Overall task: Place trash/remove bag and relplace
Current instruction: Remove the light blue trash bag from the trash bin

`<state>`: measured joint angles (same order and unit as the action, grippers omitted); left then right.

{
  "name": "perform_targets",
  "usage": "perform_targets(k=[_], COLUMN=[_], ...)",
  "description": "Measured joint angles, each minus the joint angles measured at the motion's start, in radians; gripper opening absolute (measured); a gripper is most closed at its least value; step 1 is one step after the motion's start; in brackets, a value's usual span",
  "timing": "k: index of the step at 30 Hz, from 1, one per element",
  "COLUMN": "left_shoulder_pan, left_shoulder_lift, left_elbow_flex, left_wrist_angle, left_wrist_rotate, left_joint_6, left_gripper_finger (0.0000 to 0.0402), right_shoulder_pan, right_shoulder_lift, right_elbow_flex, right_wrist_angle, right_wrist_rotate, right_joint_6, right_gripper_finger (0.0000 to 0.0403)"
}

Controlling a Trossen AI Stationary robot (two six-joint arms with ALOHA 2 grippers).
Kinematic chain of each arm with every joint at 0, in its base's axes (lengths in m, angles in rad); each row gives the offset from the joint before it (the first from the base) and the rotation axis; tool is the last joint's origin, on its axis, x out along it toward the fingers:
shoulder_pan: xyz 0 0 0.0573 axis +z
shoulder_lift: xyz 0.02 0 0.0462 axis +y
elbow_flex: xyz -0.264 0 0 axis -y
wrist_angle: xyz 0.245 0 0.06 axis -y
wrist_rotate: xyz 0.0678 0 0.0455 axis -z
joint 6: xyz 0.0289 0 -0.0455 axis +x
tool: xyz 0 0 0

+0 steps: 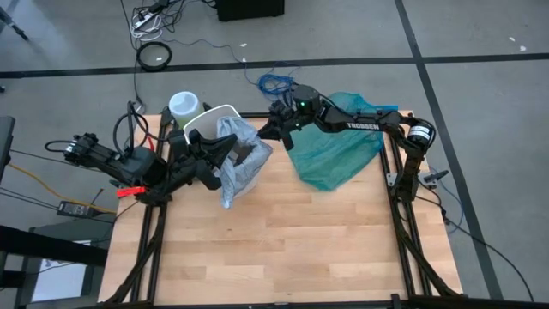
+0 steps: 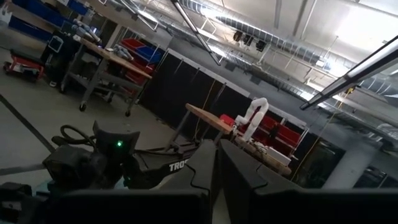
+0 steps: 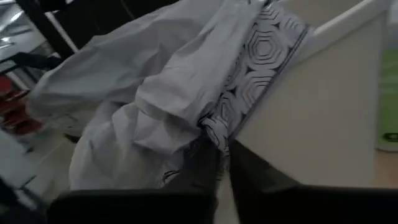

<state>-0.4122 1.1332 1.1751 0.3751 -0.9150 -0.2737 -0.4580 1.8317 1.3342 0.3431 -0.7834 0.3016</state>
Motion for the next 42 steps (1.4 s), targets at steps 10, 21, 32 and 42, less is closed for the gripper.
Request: perform_targets(k=[10, 21, 32, 42], left_shoulder_pan=[0.032, 0.127, 0.242, 0.296], left_shoulder_lift=[0.008, 0.026, 0.099, 0.097], left_elbow_flex=[0.000, 0.000, 0.000, 0.000], left_wrist_angle=[0.034, 0.032, -0.099, -0.367], left_wrist_rotate=[0.004, 0.097, 0.319, 0.306], left_joint_6=[-0.005, 0.000, -0.105, -0.233], left_gripper_finger=[0.0030, 0.0030, 0.0006, 0.0002], right_shoulder_pan=[0.012, 0.045, 0.154, 0.216], right_shoulder_lift=[-0.069, -0.197, -0.209, -0.238], right_elbow_flex=[0.000, 0.000, 0.000, 0.119], right_wrist_angle=[-0.008, -0.072, -0.087, -0.194], right_wrist_rotate=[0.381, 0.587, 0.718, 0.810], right_joint_6=[0.053, 0.018, 0.025, -0.041], right_gripper_finger=[0.0000, 0.0000, 0.0000, 0.0000])
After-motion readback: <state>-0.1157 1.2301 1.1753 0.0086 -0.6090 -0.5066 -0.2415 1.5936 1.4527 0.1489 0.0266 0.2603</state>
